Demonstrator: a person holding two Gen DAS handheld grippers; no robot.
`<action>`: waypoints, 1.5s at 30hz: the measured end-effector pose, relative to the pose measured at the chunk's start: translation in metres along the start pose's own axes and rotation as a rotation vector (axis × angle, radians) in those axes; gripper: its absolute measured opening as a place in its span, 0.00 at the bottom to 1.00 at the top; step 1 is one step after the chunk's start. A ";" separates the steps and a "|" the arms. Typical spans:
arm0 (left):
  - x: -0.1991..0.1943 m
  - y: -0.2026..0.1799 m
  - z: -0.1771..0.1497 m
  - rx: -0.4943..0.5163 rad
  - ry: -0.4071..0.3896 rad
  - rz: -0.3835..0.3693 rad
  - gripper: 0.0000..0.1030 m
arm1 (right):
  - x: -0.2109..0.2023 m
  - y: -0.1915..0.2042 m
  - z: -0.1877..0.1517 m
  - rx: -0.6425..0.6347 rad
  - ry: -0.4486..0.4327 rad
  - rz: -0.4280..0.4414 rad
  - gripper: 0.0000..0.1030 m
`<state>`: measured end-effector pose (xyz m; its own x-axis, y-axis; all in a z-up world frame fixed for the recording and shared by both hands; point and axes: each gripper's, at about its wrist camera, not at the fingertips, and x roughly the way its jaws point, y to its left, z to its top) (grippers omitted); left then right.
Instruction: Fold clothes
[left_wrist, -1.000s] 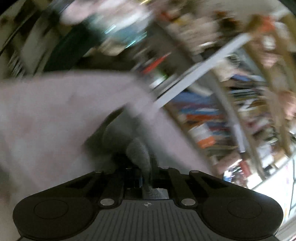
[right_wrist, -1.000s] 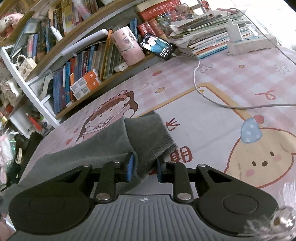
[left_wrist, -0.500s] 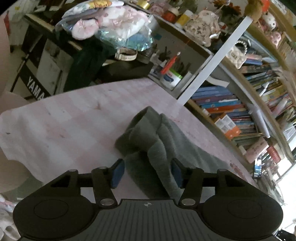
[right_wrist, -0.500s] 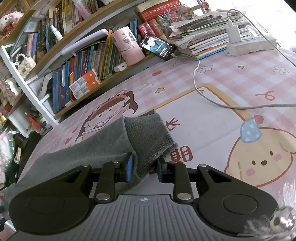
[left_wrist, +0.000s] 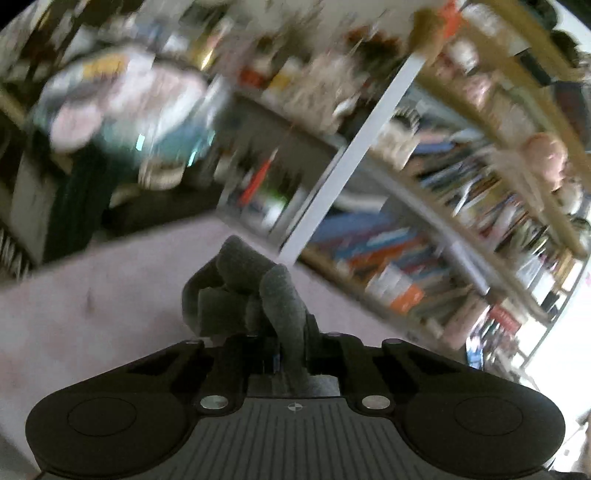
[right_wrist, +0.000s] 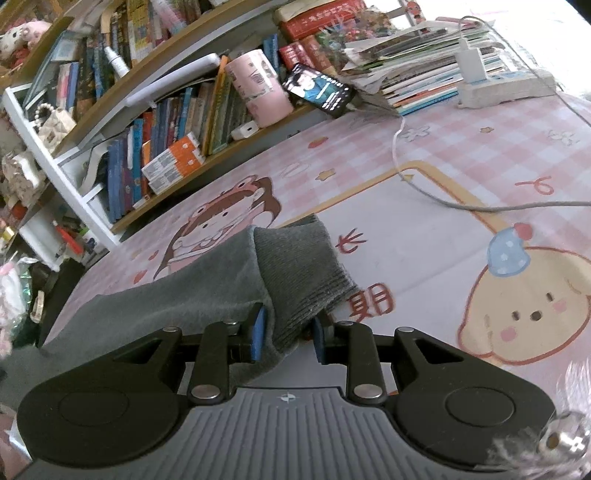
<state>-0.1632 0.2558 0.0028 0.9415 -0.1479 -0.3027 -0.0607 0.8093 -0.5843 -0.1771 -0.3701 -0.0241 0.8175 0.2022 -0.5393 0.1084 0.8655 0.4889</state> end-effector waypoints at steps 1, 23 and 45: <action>0.000 0.005 0.002 -0.025 0.000 0.006 0.09 | 0.001 0.003 -0.002 -0.005 0.002 0.010 0.24; 0.006 0.045 -0.022 -0.152 0.080 0.085 0.48 | -0.019 0.053 0.009 -0.257 -0.164 0.068 0.08; 0.008 0.037 -0.025 -0.129 0.075 0.082 0.59 | -0.017 0.087 -0.013 -0.448 -0.245 -0.070 0.61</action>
<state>-0.1658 0.2702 -0.0399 0.9047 -0.1302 -0.4057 -0.1828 0.7415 -0.6455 -0.1888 -0.2922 0.0189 0.9311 0.0699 -0.3580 -0.0413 0.9954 0.0869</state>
